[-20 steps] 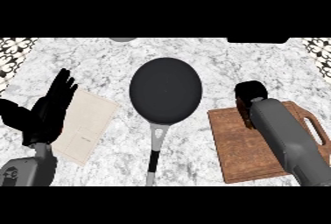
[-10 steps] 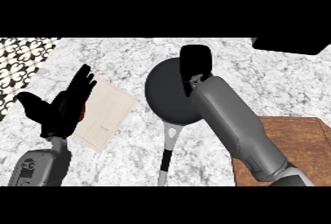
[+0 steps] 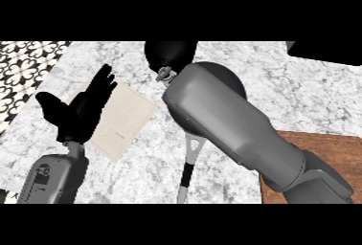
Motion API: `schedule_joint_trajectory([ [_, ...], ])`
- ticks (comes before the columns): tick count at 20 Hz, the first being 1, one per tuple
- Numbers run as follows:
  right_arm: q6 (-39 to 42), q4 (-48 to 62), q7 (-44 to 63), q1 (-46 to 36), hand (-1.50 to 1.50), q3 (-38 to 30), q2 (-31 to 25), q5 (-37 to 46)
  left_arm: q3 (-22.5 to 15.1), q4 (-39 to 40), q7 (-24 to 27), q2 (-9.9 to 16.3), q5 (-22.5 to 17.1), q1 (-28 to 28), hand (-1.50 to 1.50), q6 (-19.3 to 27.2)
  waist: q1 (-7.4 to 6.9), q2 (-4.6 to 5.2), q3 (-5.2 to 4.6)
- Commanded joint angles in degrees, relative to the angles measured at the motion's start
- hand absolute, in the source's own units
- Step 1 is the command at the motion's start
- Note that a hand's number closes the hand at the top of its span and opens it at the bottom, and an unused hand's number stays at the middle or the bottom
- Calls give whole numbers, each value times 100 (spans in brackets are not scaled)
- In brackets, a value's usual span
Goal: Pick the sweet potato from the cutting board and place it in the pan
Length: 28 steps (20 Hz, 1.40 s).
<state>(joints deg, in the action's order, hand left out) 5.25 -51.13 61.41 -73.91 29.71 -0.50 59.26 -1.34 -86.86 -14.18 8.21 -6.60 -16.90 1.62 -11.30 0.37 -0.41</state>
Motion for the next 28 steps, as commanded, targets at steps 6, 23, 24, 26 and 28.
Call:
schedule_joint_trajectory([
  [6, -634, 111, 1797, -599, 150, 542, 47, -401, 181, 71, -29, 76, 51, -113, 0, 143, 268, 32, 11],
  [23, -2612, 641, 975, 706, 150, 245, 47, 271, 444, -251, 151, 136, 27, 546, 0, 266, 919, 10, 41],
  [24, -2791, 526, 789, 883, 150, 314, 47, 236, 671, -198, 99, 330, -149, 459, 0, 124, 937, 5, 40],
  [26, -3039, 522, 532, 1245, 150, 315, 47, 183, 536, -166, 201, 180, 47, 430, 0, 295, 998, -1, 42],
  [28, -3480, 1044, 15, 1366, 150, 233, 48, 105, 486, -211, 130, 136, -38, 507, 0, 206, 918, 29, 41],
])
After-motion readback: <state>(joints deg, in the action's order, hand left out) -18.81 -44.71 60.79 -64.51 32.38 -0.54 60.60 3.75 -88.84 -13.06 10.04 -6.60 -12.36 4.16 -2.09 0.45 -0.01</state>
